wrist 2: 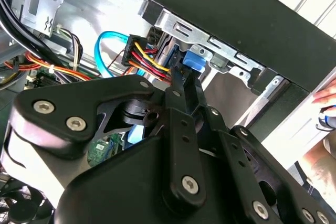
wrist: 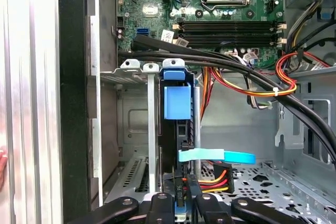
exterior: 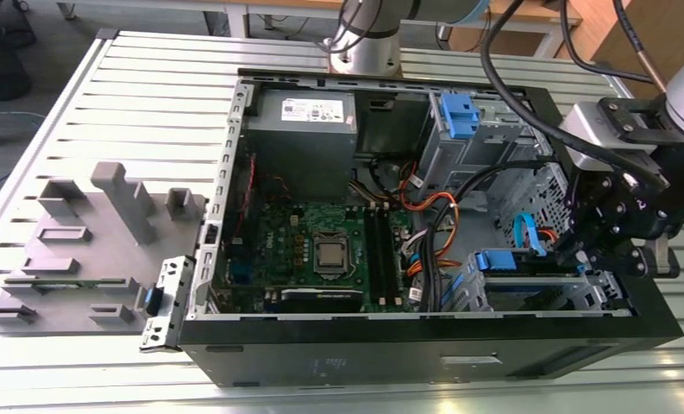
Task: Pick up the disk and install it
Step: 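Insert the second disk wire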
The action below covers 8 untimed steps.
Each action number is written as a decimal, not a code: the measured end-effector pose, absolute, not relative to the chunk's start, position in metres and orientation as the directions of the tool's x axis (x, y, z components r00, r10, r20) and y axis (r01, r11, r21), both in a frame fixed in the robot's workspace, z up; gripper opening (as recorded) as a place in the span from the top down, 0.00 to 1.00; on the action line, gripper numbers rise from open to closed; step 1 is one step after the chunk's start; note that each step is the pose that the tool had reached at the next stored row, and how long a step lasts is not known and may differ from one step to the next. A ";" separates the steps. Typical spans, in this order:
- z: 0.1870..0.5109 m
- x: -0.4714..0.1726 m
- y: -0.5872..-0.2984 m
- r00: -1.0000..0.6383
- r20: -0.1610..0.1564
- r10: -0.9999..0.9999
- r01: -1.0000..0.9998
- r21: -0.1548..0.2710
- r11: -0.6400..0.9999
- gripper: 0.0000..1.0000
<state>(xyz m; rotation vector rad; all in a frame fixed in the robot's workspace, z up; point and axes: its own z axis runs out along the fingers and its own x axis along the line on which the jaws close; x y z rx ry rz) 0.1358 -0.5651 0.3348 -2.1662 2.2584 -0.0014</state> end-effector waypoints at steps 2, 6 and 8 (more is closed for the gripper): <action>0.335 0.137 -0.565 -0.042 -0.008 -0.999 -0.999 -0.009 0.042 0.76; 0.334 0.139 -0.563 -0.041 -0.008 -0.999 -0.999 -0.009 0.041 0.76; 0.334 0.139 -0.563 -0.041 -0.008 -0.999 -0.999 -0.009 0.041 0.76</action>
